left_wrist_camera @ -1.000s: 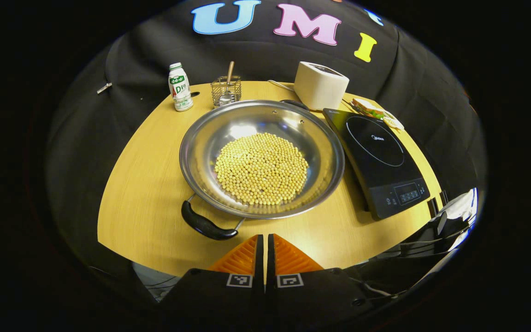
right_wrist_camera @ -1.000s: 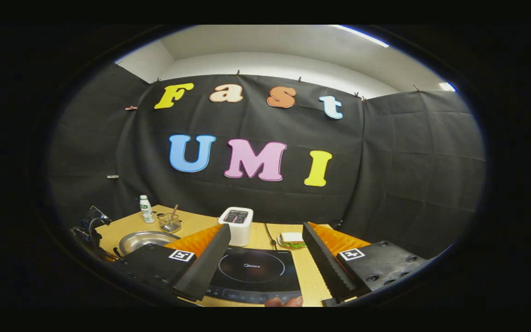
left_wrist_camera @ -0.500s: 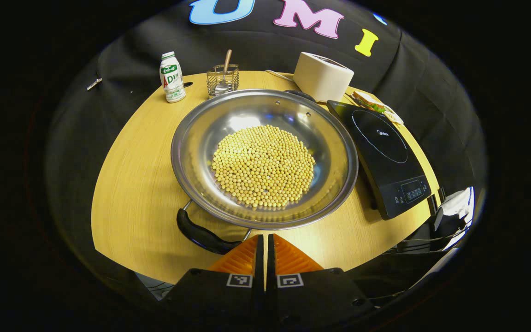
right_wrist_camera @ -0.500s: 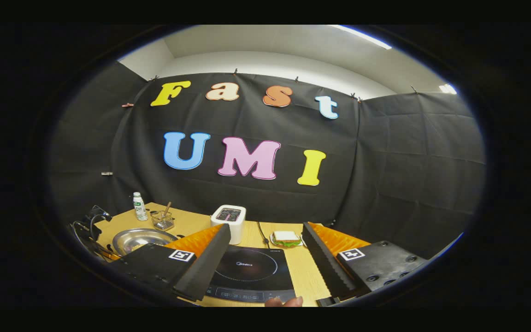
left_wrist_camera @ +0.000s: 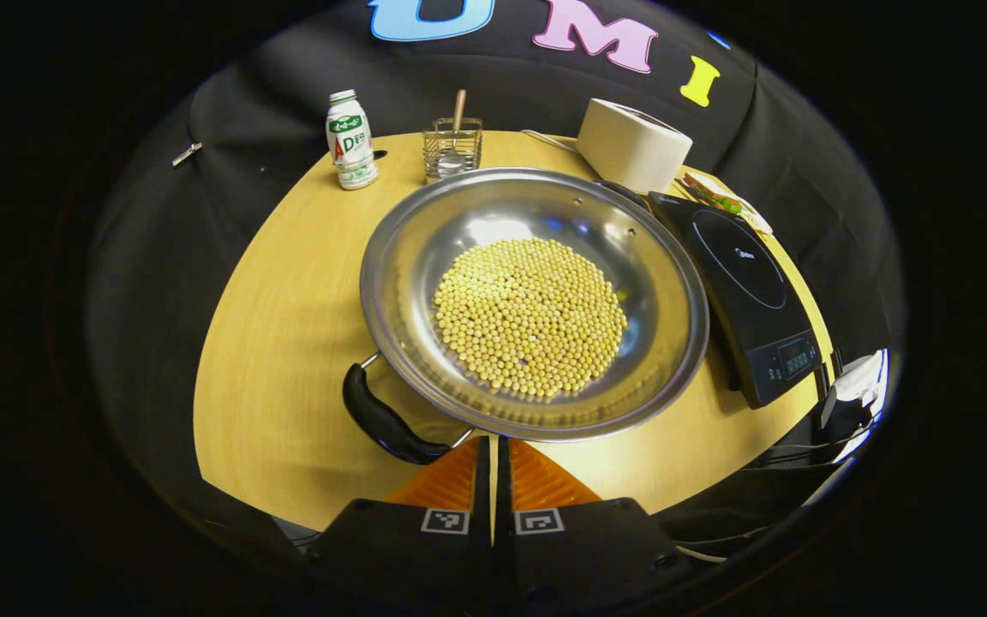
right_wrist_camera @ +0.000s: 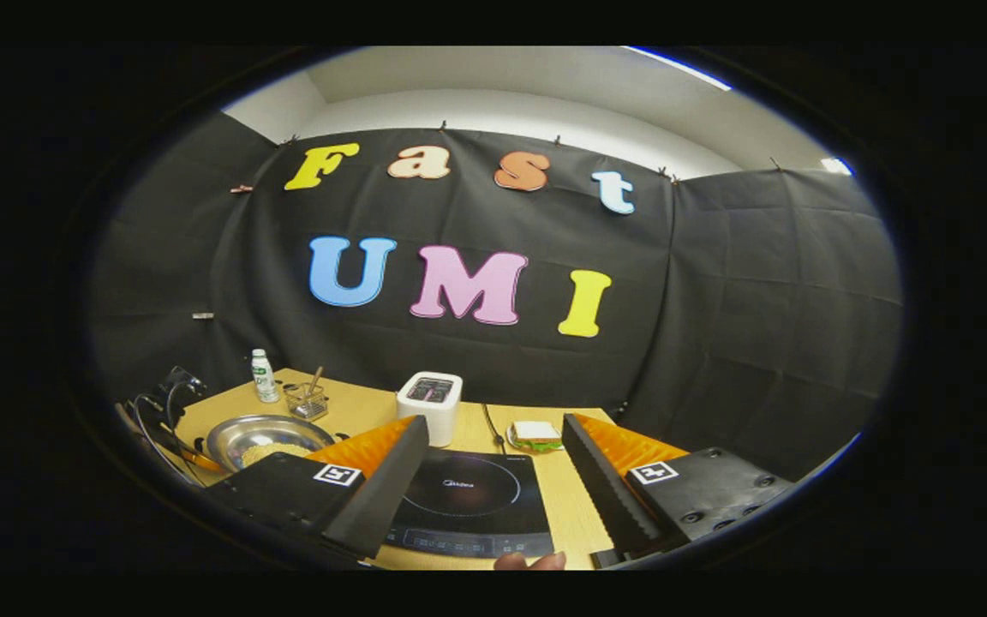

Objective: First push the handle of the pot to place it horizontally, then grasp the pot with both hands and set it on the induction cooktop.

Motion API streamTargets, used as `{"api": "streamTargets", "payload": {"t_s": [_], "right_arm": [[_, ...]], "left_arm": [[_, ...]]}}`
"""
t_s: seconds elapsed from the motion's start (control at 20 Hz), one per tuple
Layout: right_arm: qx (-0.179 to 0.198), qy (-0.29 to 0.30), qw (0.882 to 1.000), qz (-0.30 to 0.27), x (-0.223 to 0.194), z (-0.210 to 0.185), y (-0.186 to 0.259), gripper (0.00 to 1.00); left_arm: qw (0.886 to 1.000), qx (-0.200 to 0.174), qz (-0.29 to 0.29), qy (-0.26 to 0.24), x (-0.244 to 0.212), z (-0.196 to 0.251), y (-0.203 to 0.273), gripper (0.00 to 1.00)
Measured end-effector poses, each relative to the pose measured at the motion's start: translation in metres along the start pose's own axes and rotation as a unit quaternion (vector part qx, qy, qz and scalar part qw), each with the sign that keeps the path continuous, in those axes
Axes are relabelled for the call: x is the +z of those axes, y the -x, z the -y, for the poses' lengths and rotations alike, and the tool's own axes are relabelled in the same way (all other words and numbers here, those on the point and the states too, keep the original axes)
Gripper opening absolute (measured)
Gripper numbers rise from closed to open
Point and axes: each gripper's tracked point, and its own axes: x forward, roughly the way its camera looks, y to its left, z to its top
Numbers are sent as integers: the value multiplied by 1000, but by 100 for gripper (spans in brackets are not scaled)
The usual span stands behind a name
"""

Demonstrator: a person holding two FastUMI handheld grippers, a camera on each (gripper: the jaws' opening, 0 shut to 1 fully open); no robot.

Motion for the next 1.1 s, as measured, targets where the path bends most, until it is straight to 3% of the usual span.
{"api": "streamTargets", "payload": {"t_s": [0.55,1.1], "right_arm": [[-3,12,1000,-14,-8,-6,1,97],[-14,17,999,-39,-19,-6,-7,97]], "left_arm": [[998,55,-12,-10,25,-79,-24,5],[993,105,-10,-54,68,-126,-54,5]]}}
